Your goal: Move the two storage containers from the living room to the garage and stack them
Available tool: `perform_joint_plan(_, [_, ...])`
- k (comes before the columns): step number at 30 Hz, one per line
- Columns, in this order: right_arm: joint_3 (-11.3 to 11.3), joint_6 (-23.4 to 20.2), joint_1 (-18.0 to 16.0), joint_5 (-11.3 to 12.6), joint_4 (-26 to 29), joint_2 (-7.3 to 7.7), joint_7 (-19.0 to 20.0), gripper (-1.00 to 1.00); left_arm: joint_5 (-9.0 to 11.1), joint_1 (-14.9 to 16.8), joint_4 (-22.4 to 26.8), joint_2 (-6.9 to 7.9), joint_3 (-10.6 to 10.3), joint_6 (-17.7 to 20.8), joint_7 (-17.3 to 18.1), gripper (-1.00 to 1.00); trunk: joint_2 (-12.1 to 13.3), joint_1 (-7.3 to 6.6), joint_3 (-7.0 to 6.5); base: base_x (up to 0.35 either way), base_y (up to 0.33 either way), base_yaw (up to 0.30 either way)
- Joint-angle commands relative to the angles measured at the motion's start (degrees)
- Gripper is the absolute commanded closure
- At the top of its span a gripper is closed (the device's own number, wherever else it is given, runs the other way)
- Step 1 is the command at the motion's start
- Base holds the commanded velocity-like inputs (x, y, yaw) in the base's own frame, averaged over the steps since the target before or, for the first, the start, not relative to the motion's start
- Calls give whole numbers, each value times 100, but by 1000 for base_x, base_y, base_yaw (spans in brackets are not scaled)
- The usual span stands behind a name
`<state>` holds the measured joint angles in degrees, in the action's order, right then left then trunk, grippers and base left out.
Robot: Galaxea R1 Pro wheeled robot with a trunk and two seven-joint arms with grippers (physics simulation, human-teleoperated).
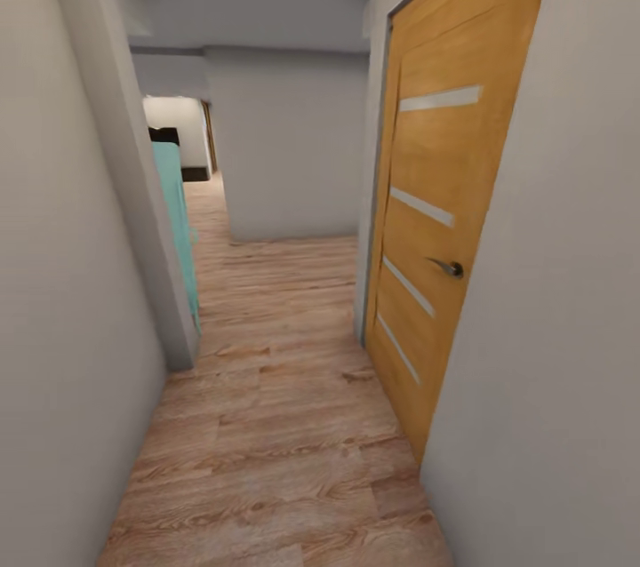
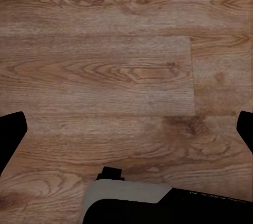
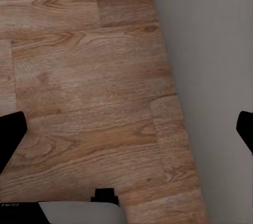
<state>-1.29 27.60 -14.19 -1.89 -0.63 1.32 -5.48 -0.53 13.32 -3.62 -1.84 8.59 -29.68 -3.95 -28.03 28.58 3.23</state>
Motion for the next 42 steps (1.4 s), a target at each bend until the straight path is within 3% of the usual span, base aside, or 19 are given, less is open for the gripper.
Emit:
perform_joint_plan(1, [-13,17,-5,-21,-7,0,-32,-100,-8,13,-25,-1,12,-38,-18,-100,-10,6,12,326,0,299])
perform_joint_plan(18, [-12,17,-5,-21,-7,0,-32,-100,-8,13,-25,-1,12,-38,-18,-100,-10,6,12,326,0,285])
perform_joint_plan(42, [-12,17,-3,-21,-7,0,-33,-100,-8,13,-25,-9,12,-38,-23,-100,-10,6,12,326,0,11])
